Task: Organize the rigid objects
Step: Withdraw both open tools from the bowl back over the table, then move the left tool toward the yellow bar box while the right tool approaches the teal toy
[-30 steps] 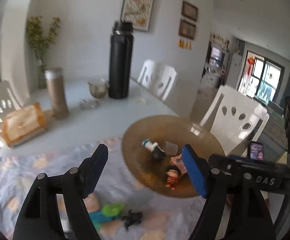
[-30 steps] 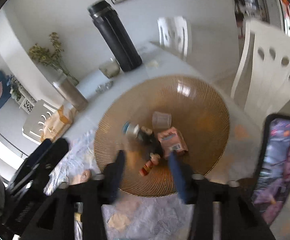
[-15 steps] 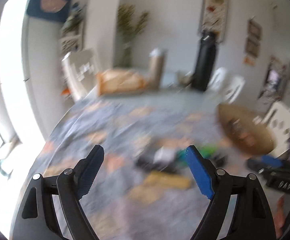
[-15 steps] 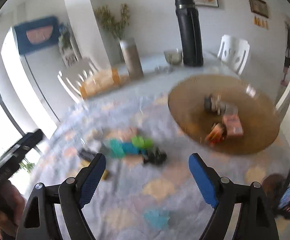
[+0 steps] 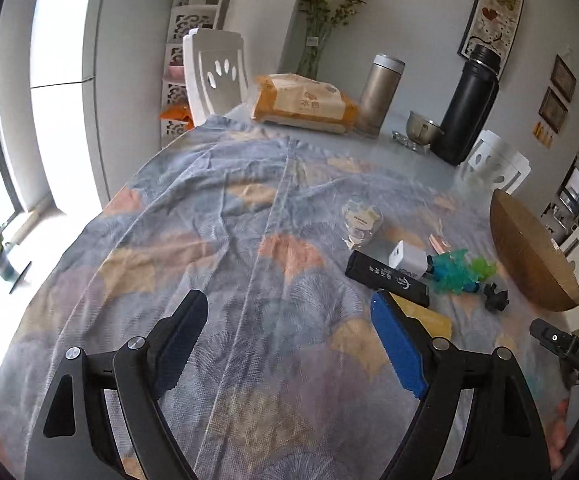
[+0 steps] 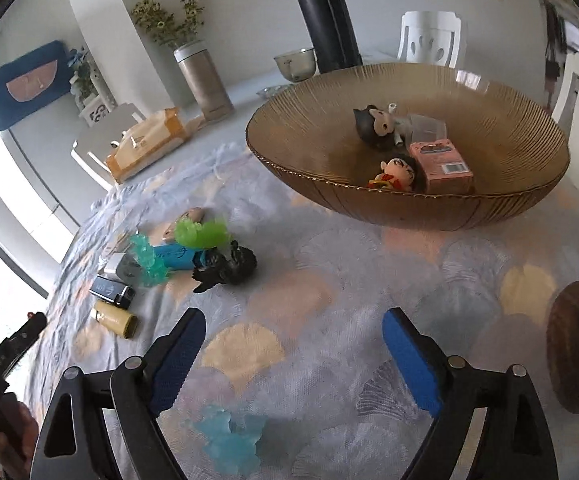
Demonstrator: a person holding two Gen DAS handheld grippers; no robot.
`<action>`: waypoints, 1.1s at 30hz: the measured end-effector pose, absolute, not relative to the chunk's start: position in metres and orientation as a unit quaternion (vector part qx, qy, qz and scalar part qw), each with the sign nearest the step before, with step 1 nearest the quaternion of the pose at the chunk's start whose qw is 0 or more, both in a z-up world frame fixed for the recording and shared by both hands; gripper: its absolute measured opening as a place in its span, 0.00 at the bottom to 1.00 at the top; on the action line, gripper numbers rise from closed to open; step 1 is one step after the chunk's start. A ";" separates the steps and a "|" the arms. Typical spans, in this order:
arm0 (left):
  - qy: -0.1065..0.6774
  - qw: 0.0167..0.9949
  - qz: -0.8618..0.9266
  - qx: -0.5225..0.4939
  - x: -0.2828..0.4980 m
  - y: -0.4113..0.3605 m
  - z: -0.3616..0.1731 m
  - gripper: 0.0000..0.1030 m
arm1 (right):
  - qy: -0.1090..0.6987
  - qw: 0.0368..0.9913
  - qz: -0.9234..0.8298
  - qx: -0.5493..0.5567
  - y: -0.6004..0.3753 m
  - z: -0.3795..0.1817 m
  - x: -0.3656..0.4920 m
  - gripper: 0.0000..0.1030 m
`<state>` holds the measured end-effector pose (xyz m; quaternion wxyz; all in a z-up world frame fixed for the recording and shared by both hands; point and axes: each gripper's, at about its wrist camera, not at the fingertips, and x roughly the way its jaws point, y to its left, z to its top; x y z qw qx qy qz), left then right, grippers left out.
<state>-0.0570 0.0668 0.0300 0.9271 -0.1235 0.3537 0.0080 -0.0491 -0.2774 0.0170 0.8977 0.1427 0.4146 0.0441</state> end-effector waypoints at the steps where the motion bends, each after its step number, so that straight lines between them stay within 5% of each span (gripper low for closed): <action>1: 0.354 0.928 0.008 -0.116 -0.057 0.063 0.030 0.80 | 0.416 0.897 0.045 0.140 -0.276 0.017 -0.048 0.87; 12: 0.357 0.934 0.000 -0.007 -0.061 0.022 0.032 0.80 | 0.440 0.889 0.119 0.045 -0.256 0.025 -0.082 0.87; 18: 0.440 0.893 -0.065 -0.065 -0.054 -0.010 0.021 0.80 | 0.455 0.879 0.144 -0.021 -0.233 0.017 -0.098 0.87; 20: 0.441 0.892 -0.076 -0.054 -0.053 -0.029 0.021 0.80 | 0.459 0.877 0.135 -0.039 -0.226 0.010 -0.096 0.82; 22: 0.435 0.897 -0.074 -0.039 -0.052 -0.042 0.022 0.80 | 0.465 0.874 0.133 -0.046 -0.222 0.005 -0.093 0.61; 33: 0.459 0.884 -0.023 -0.081 -0.008 -0.057 0.012 0.68 | 0.441 0.882 0.151 -0.069 -0.214 0.004 -0.102 0.55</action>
